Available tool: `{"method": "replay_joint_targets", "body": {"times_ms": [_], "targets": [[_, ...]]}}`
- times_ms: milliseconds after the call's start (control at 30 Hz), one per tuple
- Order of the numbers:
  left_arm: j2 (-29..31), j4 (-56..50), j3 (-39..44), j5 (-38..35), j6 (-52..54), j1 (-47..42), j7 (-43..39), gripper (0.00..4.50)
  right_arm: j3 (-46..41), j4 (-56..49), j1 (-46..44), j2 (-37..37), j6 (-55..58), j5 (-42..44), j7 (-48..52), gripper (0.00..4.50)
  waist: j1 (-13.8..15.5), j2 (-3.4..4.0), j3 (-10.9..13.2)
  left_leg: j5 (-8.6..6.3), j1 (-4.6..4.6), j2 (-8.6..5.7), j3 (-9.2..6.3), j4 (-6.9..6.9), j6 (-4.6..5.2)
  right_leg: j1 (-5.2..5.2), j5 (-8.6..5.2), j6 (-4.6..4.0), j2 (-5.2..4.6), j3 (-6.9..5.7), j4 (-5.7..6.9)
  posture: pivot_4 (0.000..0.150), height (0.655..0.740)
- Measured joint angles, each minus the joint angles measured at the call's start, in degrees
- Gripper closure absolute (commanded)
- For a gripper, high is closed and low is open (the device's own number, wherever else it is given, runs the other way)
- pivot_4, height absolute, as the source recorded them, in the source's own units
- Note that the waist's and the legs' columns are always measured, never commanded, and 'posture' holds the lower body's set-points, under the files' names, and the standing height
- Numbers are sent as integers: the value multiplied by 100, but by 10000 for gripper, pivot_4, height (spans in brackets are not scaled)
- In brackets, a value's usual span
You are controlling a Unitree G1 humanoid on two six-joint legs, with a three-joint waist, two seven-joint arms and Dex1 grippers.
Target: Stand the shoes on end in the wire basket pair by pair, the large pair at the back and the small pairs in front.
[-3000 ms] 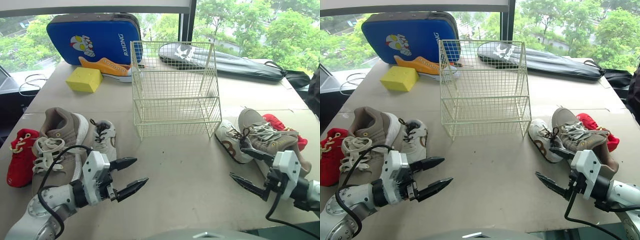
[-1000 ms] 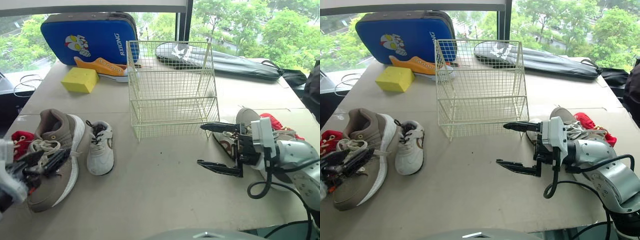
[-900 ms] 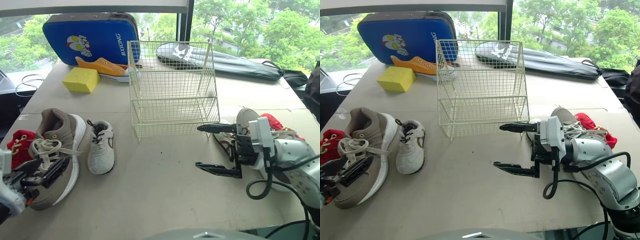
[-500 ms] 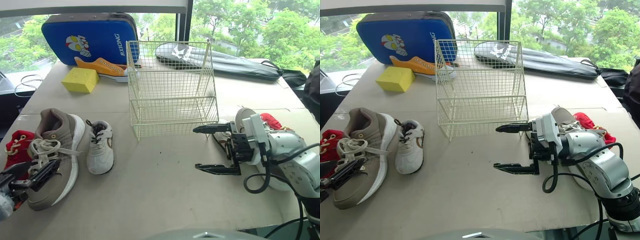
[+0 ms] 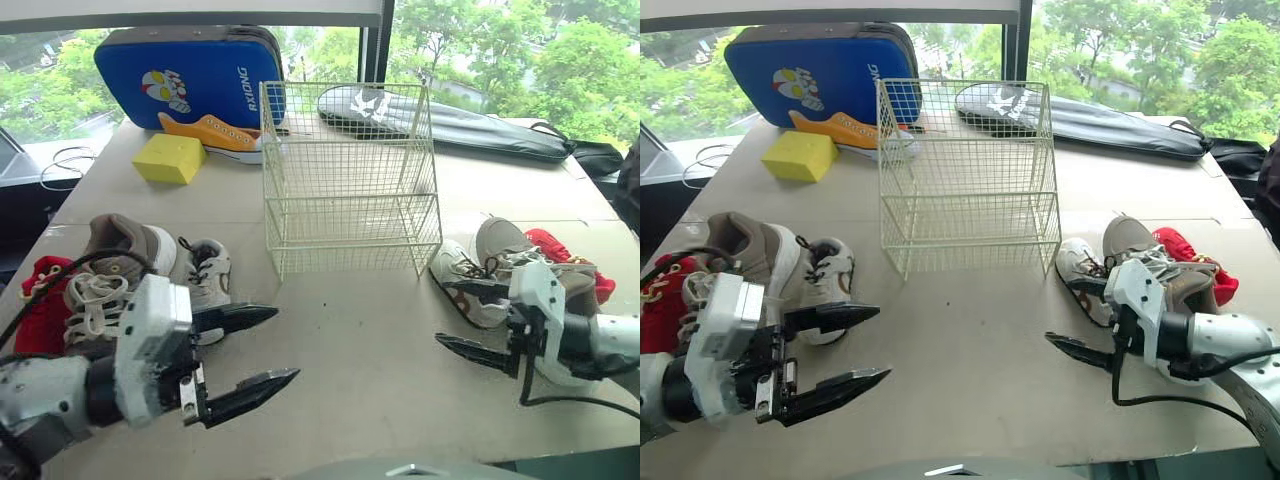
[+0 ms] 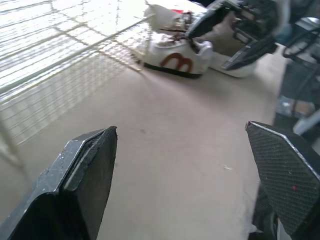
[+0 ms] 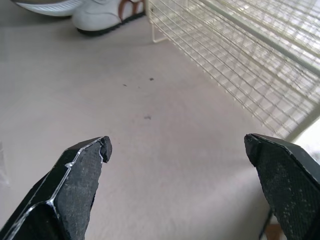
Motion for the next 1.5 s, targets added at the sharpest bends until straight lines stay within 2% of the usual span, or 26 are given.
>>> {"method": "replay_joint_targets", "body": {"times_ms": [33,133,233,567,700,867,967,1100,1200,1400,1500], "targets": [[68,156,-407,277,-160,-296,-221,0,-344,-205,209,-21,277,-15,-311,569,1,0,1,2,-1,3,-5,0,-4,-1,-5,8,4,0,-4,1500,7400],[78,338,-977,498,-253,-775,-325,0,-815,-296,375,-112,803,68,-598,569,-2,6,6,2,-2,4,-5,5,-3,-1,-6,10,2,-1,-13,1500,7400],[27,671,-2023,804,-378,-1731,-446,0,-1984,-286,788,-523,1746,148,-709,569,13,15,16,12,-24,3,-15,17,15,-1,-5,9,12,0,-34,1500,7400],[-432,1355,-3368,1345,-472,-3084,-611,0,-3019,-638,1513,-273,2141,54,-693,569,13,13,15,16,-46,3,-55,17,25,22,9,-13,71,29,-69,1500,7400],[-543,1535,-3550,1454,-474,-3427,-667,0,-3238,-530,2000,-323,2044,-112,-270,569,8,14,15,17,-53,2,-84,27,25,28,1,1,84,45,-72,1500,7400],[-569,1549,-3558,1522,-475,-3378,-711,0,-3272,-361,2311,-453,1884,-184,285,569,-9,20,19,17,-48,6,-82,27,26,29,-5,10,87,48,-71,1500,7400],[-621,1533,-3564,1540,-475,-3299,-708,0,-3606,-76,2407,-445,1580,-445,507,569,8,23,21,17,-49,5,-85,31,26,31,-5,11,89,49,-71,1500,7400],[-712,1536,-3672,1574,-477,-3331,-711,0,-4302,165,2476,100,1110,-525,774,569,34,19,19,17,-55,1,-107,31,25,39,-5,11,98,50,-71,1500,7400],[-853,1573,-3860,1574,-475,-3587,-723,0,-4617,335,2852,512,857,-592,923,569,51,22,15,17,-64,-9,-133,30,25,42,-5,11,104,51,-71,1500,7400],[-1025,1760,-4146,1590,-458,-3994,-830,0,-4571,326,3498,919,898,-517,1038,569,-8,41,8,17,-64,-7,-141,30,25,50,-5,11,104,51,-69,1500,7400],[-1057,1772,-4173,1614,-448,-3995,-846,0,-4382,312,3384,967,971,-451,892,569,-26,43,10,16,-65,-6,-139,31,24,50,-6,12,102,51,-71,1500,7400]]}}
